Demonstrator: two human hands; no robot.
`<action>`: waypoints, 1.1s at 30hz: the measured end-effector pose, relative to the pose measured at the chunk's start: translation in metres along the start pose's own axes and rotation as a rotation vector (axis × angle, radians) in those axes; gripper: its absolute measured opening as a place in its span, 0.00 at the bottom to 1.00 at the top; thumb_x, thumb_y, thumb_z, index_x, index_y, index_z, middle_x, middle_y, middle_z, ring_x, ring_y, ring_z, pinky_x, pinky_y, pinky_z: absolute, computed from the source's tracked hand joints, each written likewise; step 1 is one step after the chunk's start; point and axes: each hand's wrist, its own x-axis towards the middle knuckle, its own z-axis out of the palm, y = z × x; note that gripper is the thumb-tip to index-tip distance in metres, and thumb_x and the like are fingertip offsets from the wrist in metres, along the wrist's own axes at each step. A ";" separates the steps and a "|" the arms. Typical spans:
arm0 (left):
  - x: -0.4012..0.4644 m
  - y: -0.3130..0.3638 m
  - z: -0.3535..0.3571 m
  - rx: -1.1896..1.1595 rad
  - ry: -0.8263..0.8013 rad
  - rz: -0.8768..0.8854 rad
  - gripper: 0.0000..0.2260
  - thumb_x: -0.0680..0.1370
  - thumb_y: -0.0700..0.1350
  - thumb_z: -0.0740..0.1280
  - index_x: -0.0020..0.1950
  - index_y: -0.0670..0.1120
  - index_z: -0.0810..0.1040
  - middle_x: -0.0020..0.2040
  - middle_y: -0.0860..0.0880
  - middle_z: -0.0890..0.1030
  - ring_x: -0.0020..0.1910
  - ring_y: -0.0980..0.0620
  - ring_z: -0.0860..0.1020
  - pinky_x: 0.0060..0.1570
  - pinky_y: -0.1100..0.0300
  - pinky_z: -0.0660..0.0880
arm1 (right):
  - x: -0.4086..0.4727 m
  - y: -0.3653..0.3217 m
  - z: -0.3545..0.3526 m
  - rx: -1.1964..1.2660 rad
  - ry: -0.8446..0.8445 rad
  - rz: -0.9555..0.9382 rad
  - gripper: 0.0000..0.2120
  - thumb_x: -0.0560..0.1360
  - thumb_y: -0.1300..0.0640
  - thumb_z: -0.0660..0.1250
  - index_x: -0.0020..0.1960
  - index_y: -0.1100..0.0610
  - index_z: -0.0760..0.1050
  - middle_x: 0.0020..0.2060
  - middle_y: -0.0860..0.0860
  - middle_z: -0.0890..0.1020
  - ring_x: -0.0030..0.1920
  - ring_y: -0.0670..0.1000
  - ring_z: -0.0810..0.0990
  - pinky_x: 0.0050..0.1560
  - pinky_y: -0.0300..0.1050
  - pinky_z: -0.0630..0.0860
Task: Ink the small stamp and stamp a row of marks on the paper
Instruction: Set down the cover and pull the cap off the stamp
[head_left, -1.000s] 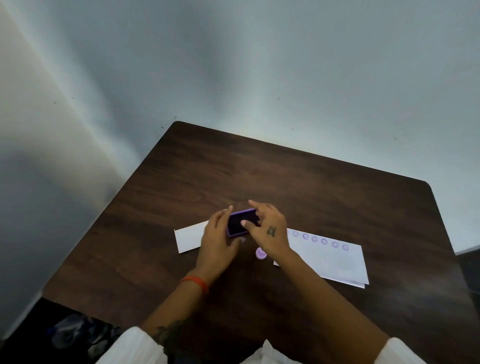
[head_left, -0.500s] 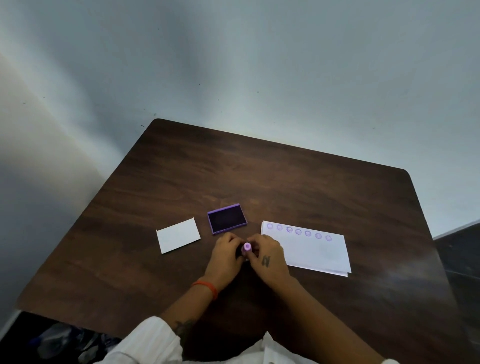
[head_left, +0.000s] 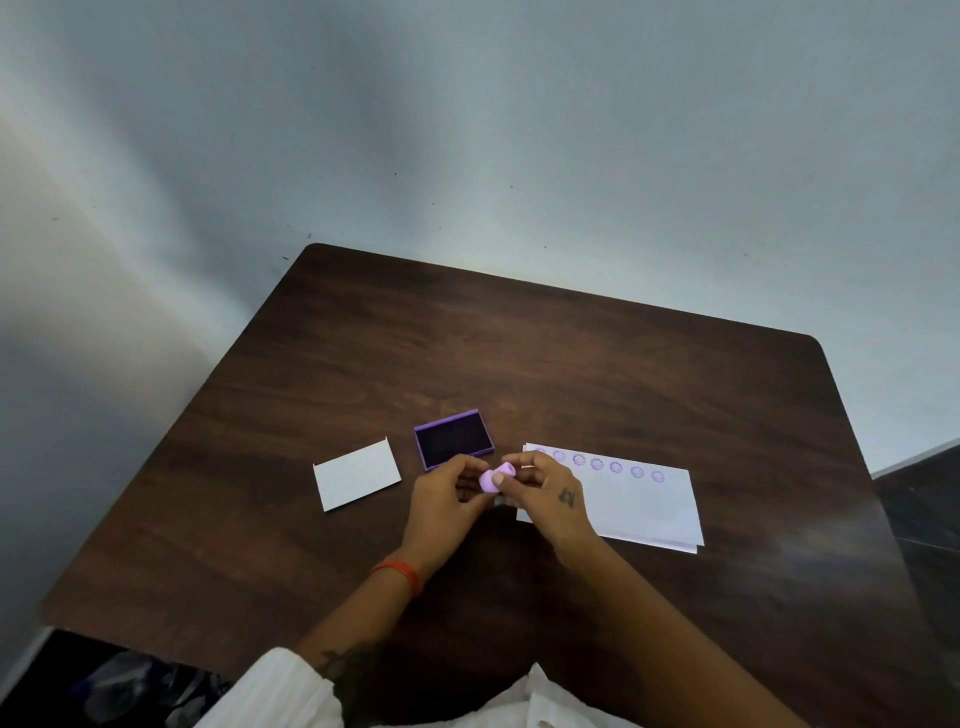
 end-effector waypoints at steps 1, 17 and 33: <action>0.000 0.000 -0.001 0.009 -0.006 -0.002 0.10 0.71 0.42 0.72 0.50 0.49 0.79 0.45 0.53 0.82 0.45 0.60 0.80 0.44 0.73 0.76 | 0.000 0.000 -0.001 0.020 -0.009 0.015 0.12 0.68 0.53 0.73 0.50 0.54 0.79 0.47 0.54 0.84 0.48 0.51 0.82 0.50 0.46 0.81; 0.000 0.006 -0.004 0.188 -0.012 0.086 0.08 0.70 0.47 0.73 0.48 0.49 0.80 0.44 0.50 0.84 0.40 0.64 0.77 0.39 0.77 0.72 | -0.002 -0.004 -0.009 0.083 -0.073 0.056 0.07 0.67 0.53 0.74 0.44 0.49 0.79 0.42 0.51 0.85 0.44 0.48 0.83 0.45 0.38 0.79; 0.000 0.014 -0.005 0.239 -0.016 0.102 0.09 0.72 0.47 0.71 0.49 0.46 0.80 0.46 0.47 0.84 0.42 0.59 0.77 0.45 0.75 0.69 | 0.004 -0.005 -0.012 0.079 -0.112 0.103 0.07 0.69 0.51 0.72 0.44 0.51 0.78 0.41 0.52 0.84 0.40 0.49 0.84 0.44 0.40 0.80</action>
